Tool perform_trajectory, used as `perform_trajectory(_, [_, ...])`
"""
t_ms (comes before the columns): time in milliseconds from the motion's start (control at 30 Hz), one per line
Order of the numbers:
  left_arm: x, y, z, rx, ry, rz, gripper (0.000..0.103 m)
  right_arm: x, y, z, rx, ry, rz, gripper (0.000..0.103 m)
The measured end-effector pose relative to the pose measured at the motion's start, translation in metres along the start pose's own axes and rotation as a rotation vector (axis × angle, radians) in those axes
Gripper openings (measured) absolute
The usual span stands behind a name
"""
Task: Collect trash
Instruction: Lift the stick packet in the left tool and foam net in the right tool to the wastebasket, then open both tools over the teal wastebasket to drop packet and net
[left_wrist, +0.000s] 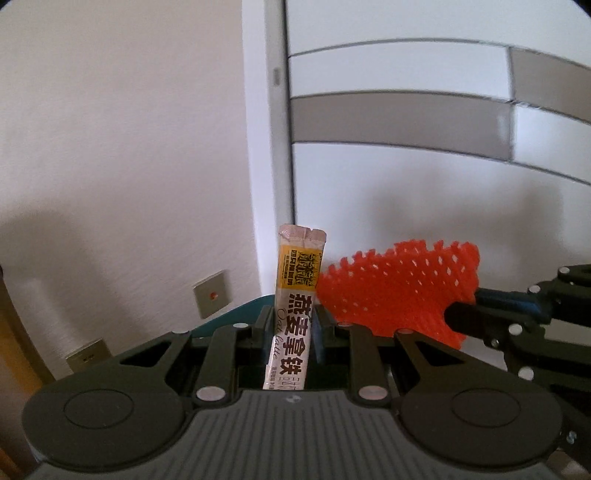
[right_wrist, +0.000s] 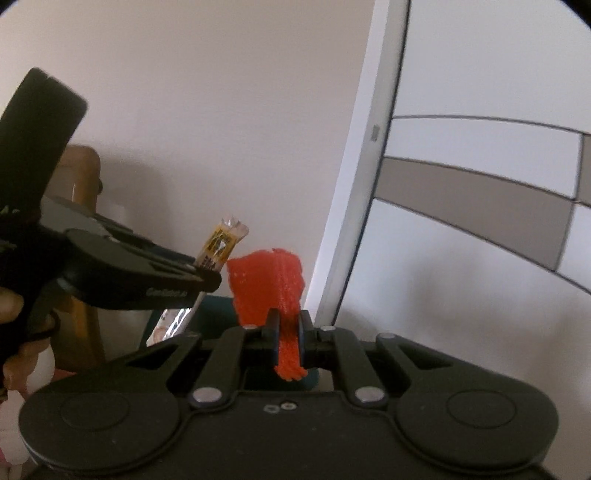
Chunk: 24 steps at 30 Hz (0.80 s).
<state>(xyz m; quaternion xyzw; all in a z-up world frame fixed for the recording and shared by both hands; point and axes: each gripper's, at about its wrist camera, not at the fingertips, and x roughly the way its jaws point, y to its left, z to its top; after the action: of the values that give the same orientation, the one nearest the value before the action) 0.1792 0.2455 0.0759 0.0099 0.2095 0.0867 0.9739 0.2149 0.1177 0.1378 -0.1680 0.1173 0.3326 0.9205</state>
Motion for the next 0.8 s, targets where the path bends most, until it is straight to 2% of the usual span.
perform_trajectory(167, [0.039,0.017,-0.005,-0.022,0.088,0.026,0.021,0.038,0.011,-0.007,-0.003,0.082,0.015,0.008])
perform_trajectory(400, [0.088,0.023,-0.020,-0.001,0.201,0.045,0.021,0.088,0.015,-0.018,0.013,0.206,0.042,0.008])
perform_trajectory(567, [0.109,0.024,-0.032,-0.002,0.276,0.043,0.021,0.109,0.015,-0.027,0.016,0.269,0.058,0.008])
perform_trajectory(800, [0.135,0.012,-0.044,0.067,0.364,0.049,0.021,0.125,0.013,-0.031,0.012,0.313,0.077,0.011])
